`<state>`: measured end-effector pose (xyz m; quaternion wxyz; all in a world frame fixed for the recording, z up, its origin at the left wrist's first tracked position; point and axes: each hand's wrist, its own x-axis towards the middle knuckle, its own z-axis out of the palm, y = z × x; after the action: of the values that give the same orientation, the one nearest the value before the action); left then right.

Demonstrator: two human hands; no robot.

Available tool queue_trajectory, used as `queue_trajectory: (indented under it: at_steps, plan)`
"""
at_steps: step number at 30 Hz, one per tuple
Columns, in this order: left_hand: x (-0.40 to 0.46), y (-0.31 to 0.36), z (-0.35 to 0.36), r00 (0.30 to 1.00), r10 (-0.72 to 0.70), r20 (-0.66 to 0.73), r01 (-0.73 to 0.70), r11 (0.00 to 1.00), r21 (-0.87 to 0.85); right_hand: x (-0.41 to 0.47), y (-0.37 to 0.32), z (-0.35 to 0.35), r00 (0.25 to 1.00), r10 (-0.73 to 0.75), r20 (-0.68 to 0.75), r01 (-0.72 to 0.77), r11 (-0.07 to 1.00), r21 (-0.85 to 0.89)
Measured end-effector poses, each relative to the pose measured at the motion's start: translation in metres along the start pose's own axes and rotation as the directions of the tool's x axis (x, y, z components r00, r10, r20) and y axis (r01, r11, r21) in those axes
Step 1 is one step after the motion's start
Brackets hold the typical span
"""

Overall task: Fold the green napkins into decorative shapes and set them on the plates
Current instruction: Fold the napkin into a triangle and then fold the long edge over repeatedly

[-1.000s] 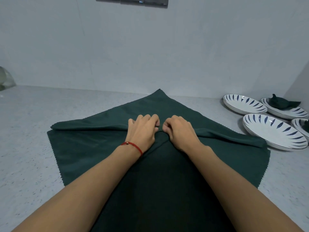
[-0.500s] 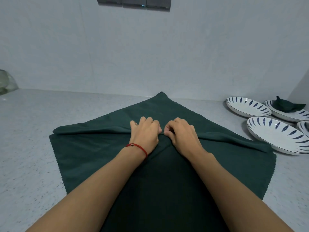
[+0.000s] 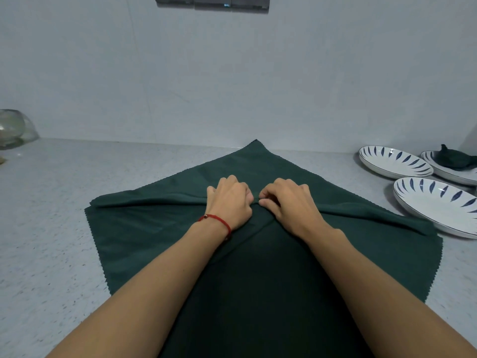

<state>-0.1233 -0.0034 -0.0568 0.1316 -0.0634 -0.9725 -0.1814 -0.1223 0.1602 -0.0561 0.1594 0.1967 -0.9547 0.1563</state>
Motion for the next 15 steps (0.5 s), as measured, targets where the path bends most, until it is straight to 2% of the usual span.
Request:
queue_trajectory:
  at_steps: [3,6,10,15]
  plan:
    - [0.000,-0.002,0.003,1.000,-0.003,-0.015,0.003,1.000,-0.029,-0.002,0.003,0.002,1.000,-0.013,-0.009,0.014,0.999,0.040]
    - [-0.004,-0.007,0.004,0.997,0.062,-0.054,-0.066,0.996,-0.068,0.004,0.004,0.004,0.999,0.028,0.016,-0.028,0.999,0.022]
    - [-0.003,-0.016,-0.002,0.995,0.103,-0.015,-0.104,0.988,-0.110,0.007,0.001,0.006,0.996,0.091,0.008,-0.091,0.995,0.046]
    - [0.002,-0.016,0.000,0.982,0.188,-0.020,-0.188,0.982,0.012,0.000,0.000,0.008,0.989,0.108,-0.103,-0.103,0.993,0.048]
